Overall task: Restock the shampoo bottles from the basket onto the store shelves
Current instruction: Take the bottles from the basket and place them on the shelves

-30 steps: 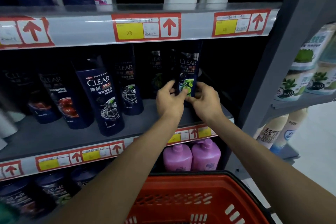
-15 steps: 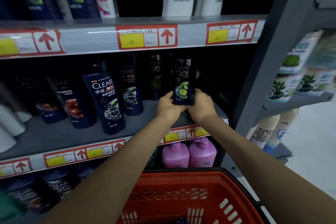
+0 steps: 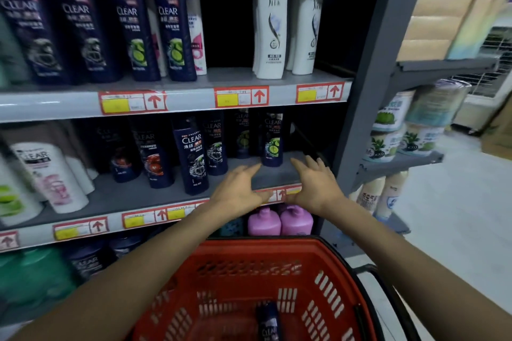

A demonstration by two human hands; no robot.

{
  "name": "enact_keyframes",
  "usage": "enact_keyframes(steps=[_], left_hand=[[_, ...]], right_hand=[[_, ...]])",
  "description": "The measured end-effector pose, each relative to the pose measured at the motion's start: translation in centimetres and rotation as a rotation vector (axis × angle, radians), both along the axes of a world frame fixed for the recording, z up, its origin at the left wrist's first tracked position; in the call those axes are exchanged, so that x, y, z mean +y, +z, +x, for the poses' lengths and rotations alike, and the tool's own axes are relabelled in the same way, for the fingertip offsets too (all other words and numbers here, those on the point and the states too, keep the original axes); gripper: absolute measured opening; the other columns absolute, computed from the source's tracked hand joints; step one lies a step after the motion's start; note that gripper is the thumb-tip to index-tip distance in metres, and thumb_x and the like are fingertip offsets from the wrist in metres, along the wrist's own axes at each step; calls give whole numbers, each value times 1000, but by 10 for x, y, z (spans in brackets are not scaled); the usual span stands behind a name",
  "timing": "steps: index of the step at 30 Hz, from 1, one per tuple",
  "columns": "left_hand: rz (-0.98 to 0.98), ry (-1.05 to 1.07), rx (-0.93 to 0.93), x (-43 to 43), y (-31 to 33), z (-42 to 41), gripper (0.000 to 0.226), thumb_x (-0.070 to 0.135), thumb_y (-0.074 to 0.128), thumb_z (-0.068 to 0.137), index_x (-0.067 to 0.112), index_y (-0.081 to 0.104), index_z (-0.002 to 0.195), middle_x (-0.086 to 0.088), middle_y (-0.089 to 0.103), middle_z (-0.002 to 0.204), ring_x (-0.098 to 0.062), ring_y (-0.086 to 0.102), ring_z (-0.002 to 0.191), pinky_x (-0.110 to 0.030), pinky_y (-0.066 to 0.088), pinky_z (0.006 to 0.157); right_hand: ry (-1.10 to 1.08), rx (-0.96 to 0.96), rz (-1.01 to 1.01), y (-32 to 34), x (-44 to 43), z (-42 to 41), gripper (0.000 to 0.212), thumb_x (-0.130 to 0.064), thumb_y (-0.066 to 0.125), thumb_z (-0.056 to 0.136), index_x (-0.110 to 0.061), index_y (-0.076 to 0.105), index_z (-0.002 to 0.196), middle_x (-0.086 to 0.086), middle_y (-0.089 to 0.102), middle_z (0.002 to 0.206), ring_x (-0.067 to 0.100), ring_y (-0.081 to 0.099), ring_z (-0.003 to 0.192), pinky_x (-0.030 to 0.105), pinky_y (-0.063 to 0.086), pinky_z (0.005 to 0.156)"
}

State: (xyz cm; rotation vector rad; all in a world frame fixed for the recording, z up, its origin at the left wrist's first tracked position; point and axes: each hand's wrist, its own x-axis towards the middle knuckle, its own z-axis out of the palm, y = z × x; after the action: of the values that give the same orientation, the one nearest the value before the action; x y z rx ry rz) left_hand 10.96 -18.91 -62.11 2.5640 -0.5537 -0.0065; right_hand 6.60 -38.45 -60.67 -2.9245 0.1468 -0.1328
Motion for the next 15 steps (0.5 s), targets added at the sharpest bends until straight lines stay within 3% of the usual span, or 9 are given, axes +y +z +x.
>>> enact_keyframes(steps=[4,7,11,15], left_hand=[[219,5,-41,22,-8,-31,99,83,49,78,36,22,161,-4,24,168,-25,21,155,-55,31,120],[237,-16,-73,32,-20,-55,95,83,47,80,37,24,161,-3,25,168,-25,23,154,-54,31,119],[243,-58,-44,36,-53,-83,92,79,50,86,34,21,162,2,30,165,-22,31,151,-44,39,116],[276,-45,64,32,-101,-96,93,82,45,82,37,21,159,4,40,157,-24,44,142,-46,47,107]], right_hand=[[28,85,-42,-15,9,-43,128,-67,78,72,-29,-3,163,18,-2,170,42,-5,156,57,4,125],[75,174,-21,-31,17,-69,131,-62,79,74,-29,-11,162,16,-8,170,38,-9,157,55,3,126],[189,292,-35,-69,27,-97,122,-56,77,80,-23,-6,163,15,5,169,35,5,156,52,21,124],[256,483,-9,-117,31,-117,113,-47,79,81,-20,5,162,18,23,160,41,25,149,48,32,119]])
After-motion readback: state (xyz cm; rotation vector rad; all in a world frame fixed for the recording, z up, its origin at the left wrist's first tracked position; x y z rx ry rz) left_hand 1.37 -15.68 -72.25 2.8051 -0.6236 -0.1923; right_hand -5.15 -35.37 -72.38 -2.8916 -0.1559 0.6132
